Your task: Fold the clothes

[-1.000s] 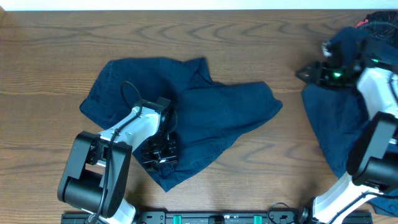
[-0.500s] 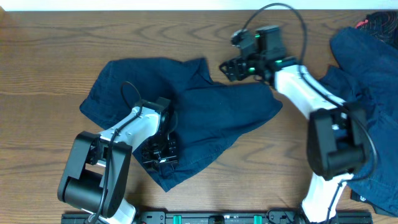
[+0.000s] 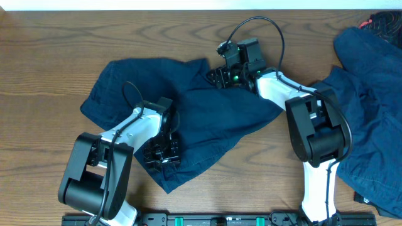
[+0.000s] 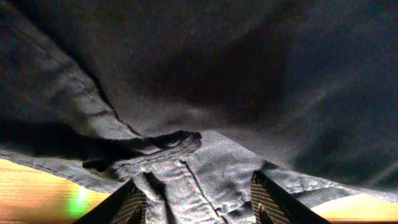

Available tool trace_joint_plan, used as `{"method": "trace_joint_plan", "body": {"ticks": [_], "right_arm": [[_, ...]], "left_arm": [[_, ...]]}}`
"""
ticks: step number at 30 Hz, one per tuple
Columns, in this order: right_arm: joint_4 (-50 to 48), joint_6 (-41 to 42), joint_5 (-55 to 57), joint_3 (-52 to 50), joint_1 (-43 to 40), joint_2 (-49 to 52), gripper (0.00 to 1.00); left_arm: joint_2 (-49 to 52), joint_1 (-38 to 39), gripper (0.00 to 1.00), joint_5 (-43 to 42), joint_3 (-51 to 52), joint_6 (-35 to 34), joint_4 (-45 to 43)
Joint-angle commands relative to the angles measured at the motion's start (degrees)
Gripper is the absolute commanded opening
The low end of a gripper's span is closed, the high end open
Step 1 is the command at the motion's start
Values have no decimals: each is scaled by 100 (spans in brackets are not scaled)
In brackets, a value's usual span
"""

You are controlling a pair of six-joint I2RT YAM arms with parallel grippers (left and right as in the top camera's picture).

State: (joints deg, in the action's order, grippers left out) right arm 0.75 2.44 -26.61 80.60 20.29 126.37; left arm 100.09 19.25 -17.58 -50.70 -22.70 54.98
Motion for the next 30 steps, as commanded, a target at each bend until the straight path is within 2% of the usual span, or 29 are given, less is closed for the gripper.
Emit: {"method": "trace_joint_plan", "body": {"ticks": [1,11,15,16,17,19,20,21,26,30], "right_arm": [[-17,94,-474,28,68,17,71],[-9,68,-490,28,205,59,69],[-13,70,-492,28,328,122,65],[-11,70,-490,28,358,144,60],[-13,70,-487,28,387,184,51],[2,92,-389,28,439,240,21],[17,190,-210,28,455,267,9],[61,304,24,28,461,269,2],[260,461,1353,31,367,142,1],[457,461,2417,31,116,-387,1]], "left_arm": [[28,9,54,98,24,-52,-9],[28,9,54,96,24,-52,-11],[28,9,55,96,24,-55,-24],[28,9,54,96,24,-55,-28],[28,9,55,96,24,-55,-31],[28,9,54,96,24,-55,-28],[28,9,54,96,24,-55,-28],[28,9,54,96,24,-52,-28],[28,9,54,96,24,-55,-96],[28,9,54,96,24,-55,-136]]}}
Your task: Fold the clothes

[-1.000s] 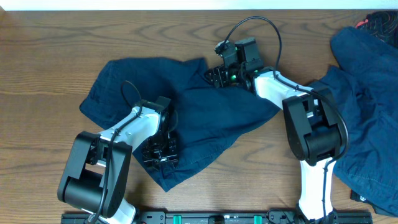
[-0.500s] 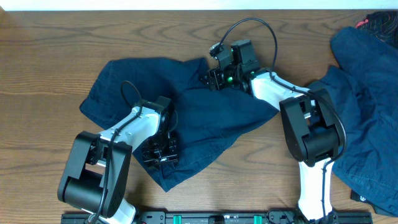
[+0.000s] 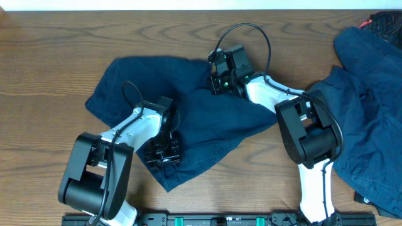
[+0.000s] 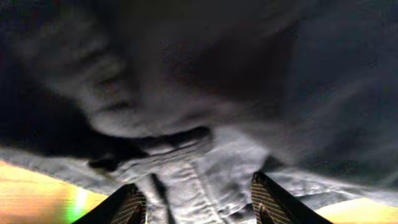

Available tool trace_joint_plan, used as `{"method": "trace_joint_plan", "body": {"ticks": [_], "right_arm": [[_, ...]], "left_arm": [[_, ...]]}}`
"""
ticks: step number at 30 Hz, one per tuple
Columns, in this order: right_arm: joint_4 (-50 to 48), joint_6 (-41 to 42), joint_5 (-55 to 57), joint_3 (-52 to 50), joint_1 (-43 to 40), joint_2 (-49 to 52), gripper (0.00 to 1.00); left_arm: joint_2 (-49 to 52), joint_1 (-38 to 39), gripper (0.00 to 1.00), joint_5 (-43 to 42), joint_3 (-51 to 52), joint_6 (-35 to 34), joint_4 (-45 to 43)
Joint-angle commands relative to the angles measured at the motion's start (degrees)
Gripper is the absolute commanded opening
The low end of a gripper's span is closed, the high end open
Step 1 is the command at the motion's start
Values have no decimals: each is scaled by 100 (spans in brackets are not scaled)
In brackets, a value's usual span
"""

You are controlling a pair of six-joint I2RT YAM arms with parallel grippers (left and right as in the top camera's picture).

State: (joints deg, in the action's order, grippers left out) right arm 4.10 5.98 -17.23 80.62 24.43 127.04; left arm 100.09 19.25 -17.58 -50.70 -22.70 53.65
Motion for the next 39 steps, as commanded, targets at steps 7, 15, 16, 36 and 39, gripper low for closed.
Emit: {"method": "trace_joint_plan", "body": {"ticks": [7,15,16,36,39], "right_arm": [[260,-105,2540,28,-664,-1532,5],[1187,-1058,3440,26,-669,-1690,8],[1320,-1084,3628,26,-669,-1690,8],[1141,-284,94,26,-1464,-444,37],[874,-284,-461,26,-1397,-413,41]], "left_arm": [[28,9,54,96,24,-55,-216],[31,9,54,98,24,-52,-361],[31,9,54,96,24,-52,-356],[31,9,54,223,24,-52,-63],[31,9,54,223,24,-52,-68]]}}
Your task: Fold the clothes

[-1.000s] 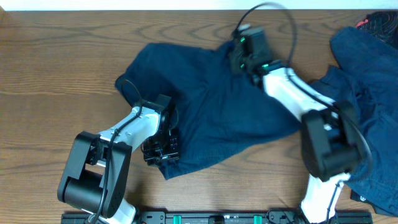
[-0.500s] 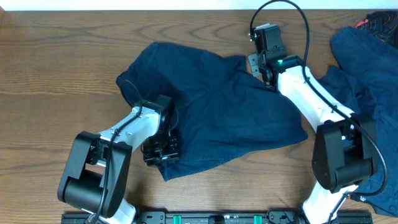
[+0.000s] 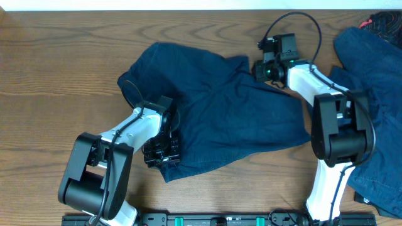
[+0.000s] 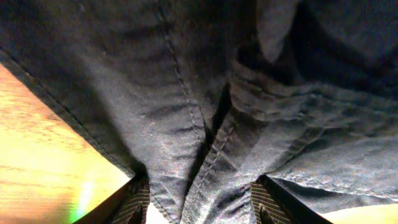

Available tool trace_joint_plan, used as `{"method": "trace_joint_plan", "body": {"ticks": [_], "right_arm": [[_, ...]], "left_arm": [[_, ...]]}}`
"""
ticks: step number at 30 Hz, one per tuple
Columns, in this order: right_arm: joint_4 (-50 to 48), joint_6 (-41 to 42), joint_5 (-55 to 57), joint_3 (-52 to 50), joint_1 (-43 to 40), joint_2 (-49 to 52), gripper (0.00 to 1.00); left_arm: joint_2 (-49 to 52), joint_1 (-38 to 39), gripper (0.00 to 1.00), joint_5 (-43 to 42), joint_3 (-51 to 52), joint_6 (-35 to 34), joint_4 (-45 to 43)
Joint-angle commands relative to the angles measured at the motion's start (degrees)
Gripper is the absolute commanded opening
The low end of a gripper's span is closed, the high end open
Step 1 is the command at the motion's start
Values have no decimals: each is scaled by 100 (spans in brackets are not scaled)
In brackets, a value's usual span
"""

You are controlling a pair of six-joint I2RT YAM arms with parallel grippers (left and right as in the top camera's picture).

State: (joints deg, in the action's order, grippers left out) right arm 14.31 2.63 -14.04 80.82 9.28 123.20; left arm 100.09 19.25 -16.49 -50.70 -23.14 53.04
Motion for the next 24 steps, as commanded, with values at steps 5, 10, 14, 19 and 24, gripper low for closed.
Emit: {"method": "trace_joint_plan", "body": {"ticks": [5,10,14,19,24], "right_arm": [[-210,133,-1143,9,103,-31,47],[-184,162,-1665,7,37,-28,52],[-166,160,-1663,7,66,-28,50],[-282,157,-2061,9,61,-44,50],[-1307,352,-3768,11,-140,-138,50]], "left_arm": [[31,9,54,114,24,-9,-11],[31,9,54,114,24,-9,-72],[31,9,54,114,24,-9,-90],[31,9,54,114,24,-9,-87],[31,9,54,116,24,-7,-90]]}}
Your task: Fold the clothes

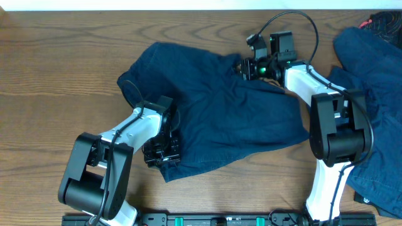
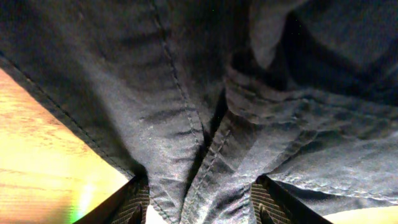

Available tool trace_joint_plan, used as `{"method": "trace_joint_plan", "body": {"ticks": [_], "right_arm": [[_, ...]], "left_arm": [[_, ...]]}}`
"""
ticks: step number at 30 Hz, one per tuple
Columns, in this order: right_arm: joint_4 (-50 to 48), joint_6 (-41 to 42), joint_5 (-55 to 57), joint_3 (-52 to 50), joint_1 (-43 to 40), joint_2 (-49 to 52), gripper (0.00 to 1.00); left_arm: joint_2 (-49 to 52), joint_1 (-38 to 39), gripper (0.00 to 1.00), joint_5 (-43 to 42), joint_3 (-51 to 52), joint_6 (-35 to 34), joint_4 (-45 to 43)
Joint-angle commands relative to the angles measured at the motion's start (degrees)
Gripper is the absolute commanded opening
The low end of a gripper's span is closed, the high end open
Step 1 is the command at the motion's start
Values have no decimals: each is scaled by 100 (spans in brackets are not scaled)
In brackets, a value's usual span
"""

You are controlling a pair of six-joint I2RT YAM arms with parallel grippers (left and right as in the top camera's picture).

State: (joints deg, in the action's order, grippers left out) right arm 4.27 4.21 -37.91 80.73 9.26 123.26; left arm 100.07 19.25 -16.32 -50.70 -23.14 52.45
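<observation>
A navy garment [image 1: 220, 113] lies spread across the middle of the wooden table [image 1: 50, 75]. My left gripper [image 1: 162, 152] is at its lower left edge. In the left wrist view a seamed fold of the garment [image 2: 199, 162] is bunched between the fingers [image 2: 134, 202], which are shut on it. My right gripper [image 1: 246, 66] is at the garment's upper right corner, where the cloth runs up to its tips. It looks shut on that corner, though the fingers are too small to see clearly.
A heap of other blue clothes [image 1: 370, 94] covers the table's right side, beside the right arm's base. A dark item with red trim [image 1: 383, 22] lies at the far right corner. Bare wood shows left of the garment and along the front edge.
My right gripper has shifted a little to the left along the garment's top edge, and the corner has bunched slightly with it. The left gripper and its hold are unchanged.
The garment first lay crumpled, with my left gripper on its lower edge and my right gripper at the bunched top middle. A second later the right gripper sat slightly further left. Then it was far to the right and the garment lay stretched out wide, as it does now.
</observation>
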Motion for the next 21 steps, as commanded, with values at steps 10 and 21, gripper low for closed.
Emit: {"method": "trace_joint_plan", "body": {"ticks": [10,21], "right_arm": [[140,83,-2299,15,-212,-142,54],[586,87,-472,17,-450,-153,50]], "left_arm": [[33,9,54,96,24,-7,-26],[33,9,54,96,24,-9,-31]]}}
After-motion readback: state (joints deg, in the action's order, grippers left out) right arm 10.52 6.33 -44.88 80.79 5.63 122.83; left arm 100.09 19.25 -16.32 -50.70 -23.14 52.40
